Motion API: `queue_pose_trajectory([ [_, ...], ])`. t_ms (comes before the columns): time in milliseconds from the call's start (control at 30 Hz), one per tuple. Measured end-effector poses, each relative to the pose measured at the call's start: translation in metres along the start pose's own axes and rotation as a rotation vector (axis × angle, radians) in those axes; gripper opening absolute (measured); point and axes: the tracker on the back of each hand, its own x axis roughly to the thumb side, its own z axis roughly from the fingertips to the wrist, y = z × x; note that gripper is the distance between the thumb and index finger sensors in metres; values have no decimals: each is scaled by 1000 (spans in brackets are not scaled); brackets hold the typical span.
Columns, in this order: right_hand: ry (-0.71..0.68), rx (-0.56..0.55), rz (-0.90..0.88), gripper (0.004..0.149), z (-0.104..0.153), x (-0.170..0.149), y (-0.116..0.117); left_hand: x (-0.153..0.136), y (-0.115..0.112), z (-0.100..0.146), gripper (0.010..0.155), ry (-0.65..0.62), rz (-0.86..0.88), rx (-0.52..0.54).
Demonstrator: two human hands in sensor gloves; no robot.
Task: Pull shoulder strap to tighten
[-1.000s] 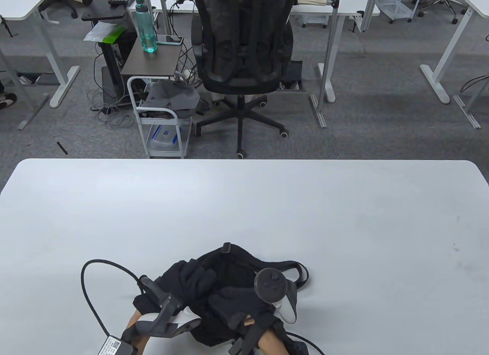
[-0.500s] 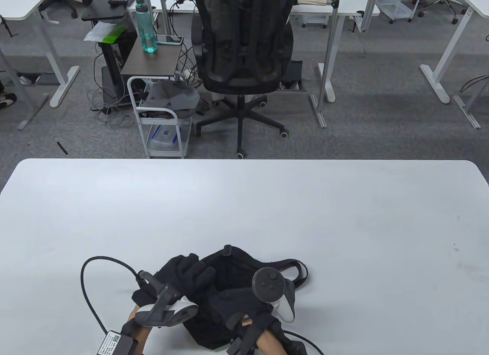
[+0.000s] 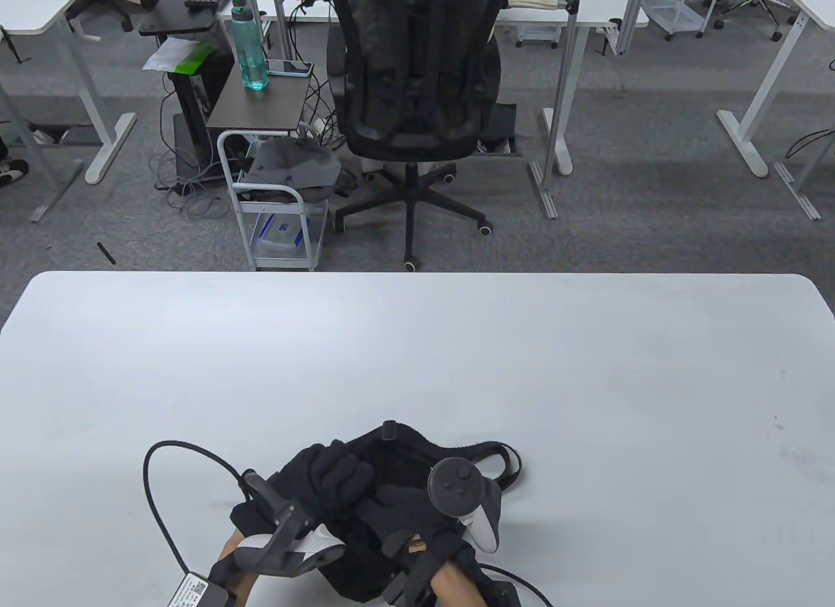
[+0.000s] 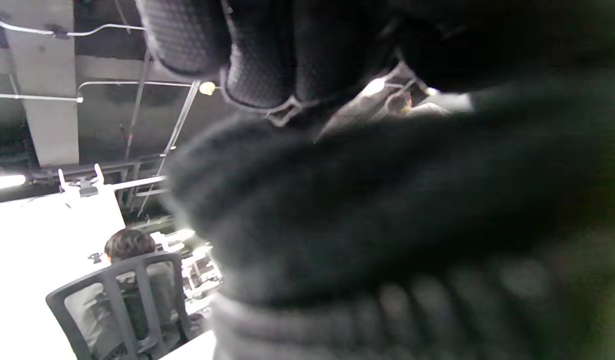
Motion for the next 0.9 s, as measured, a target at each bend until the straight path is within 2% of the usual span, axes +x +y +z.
queue_pose_trajectory([
  [200,-7,22,-2,37,-1,5,3,-17,-19,1,65,70,149,-72],
  [267,-4,34,2,37,1,5,2,-25,-23,2,66,109,120,-115],
  [333,2,40,-11,37,1,5,2,-26,-24,1,65,114,172,-89],
  [500,15,37,-18,37,0,3,1,-24,-23,-2,65,112,116,-111],
  [567,31,13,-39,38,-1,-3,1,-27,-24,-1,65,147,112,-145],
  [667,79,49,-75,39,-3,-11,2,-39,-20,4,70,244,184,-201],
  [800,106,78,-89,41,-6,-15,5,-63,0,18,52,395,289,-134],
  [900,117,114,-71,42,-6,-16,8,-66,4,19,42,396,368,-205],
])
